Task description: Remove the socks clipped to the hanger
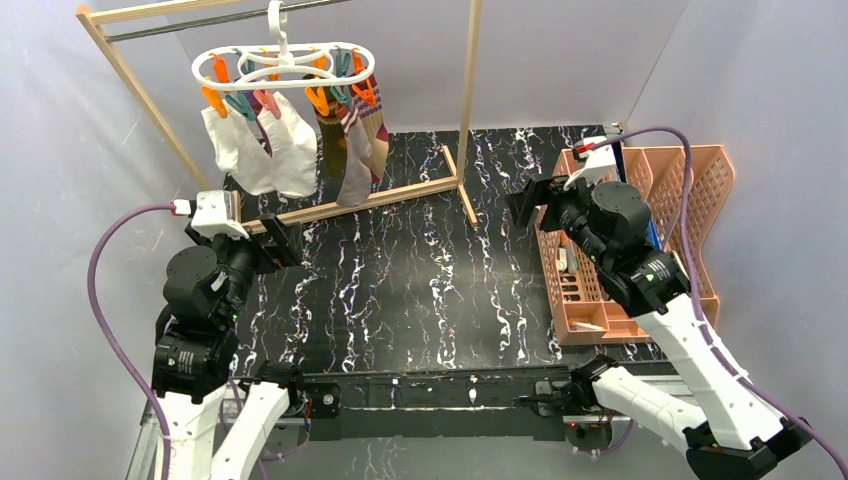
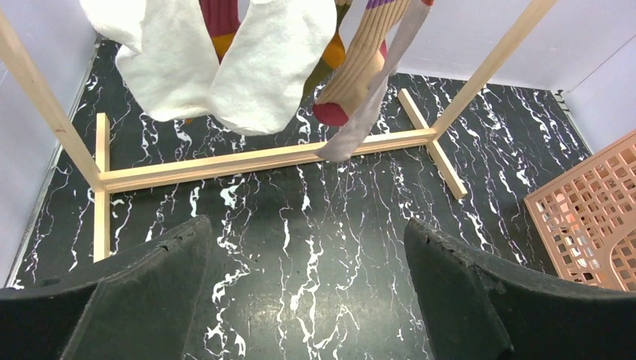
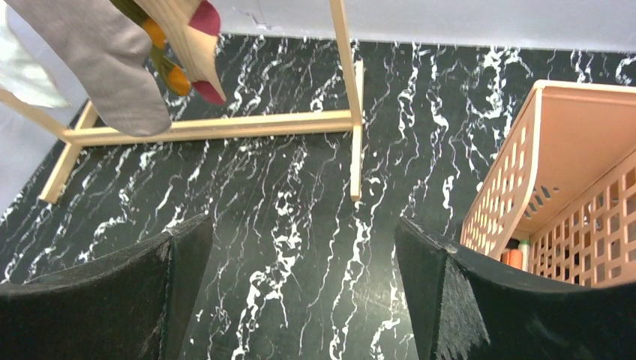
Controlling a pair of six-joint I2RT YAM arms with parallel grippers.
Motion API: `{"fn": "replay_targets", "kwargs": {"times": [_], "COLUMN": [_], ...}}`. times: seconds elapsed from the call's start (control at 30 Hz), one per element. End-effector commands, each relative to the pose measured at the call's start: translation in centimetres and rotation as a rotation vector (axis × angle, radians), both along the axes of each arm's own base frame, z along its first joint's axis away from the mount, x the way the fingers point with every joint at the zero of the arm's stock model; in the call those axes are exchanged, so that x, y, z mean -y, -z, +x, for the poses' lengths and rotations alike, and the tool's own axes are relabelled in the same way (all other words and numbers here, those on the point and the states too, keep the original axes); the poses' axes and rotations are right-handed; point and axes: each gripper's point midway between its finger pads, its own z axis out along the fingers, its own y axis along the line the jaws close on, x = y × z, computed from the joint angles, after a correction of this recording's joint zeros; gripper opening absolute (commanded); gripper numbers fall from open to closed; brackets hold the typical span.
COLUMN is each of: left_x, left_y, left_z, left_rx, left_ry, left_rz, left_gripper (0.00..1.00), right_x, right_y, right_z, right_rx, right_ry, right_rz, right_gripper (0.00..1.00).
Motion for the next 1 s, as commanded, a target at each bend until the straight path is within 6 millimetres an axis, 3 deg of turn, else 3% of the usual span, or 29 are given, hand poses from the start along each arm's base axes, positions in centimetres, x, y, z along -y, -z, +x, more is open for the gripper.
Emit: {"fn": "replay_targets", "kwargs": {"times": [0.0, 0.43, 0.5, 0.7, 0.97], "left_x": [0.4, 0.2, 0.2, 0.3, 0.2], "left_y": [-1.1, -1.2, -1.1, -1.9, -2.9], "left_z": [0.7, 0.9, 1.1, 1.2, 1.3], "left_rx": [0.039, 0.034, 0.031, 0.045, 0.065], "left_ry": [0.014, 0.005, 0.006, 0.013, 0.007], "left_rz": [-0.005, 0.012, 0.010, 0.014, 0.023], "left_gripper": [0.96, 0.96, 0.96, 0.96, 0.95], "right_x": [-0.6, -1.5, -1.5, -3.1, -7.9], "right_y": [0.6, 0.0, -0.2, -2.5, -5.3], "right_z": [-0.2, 0.1, 0.9, 5.9, 14.8], "right_rx": [-0.050, 0.002, 0.020, 0.081, 0.179], "right_ry": [-0.024, -0.084, -0.061, 0.017, 0.022], "right_rz": [-0.015, -0.037, -0.030, 0.002, -0.057], "right_gripper": [0.99, 0.99, 0.99, 0.99, 0.96]}}
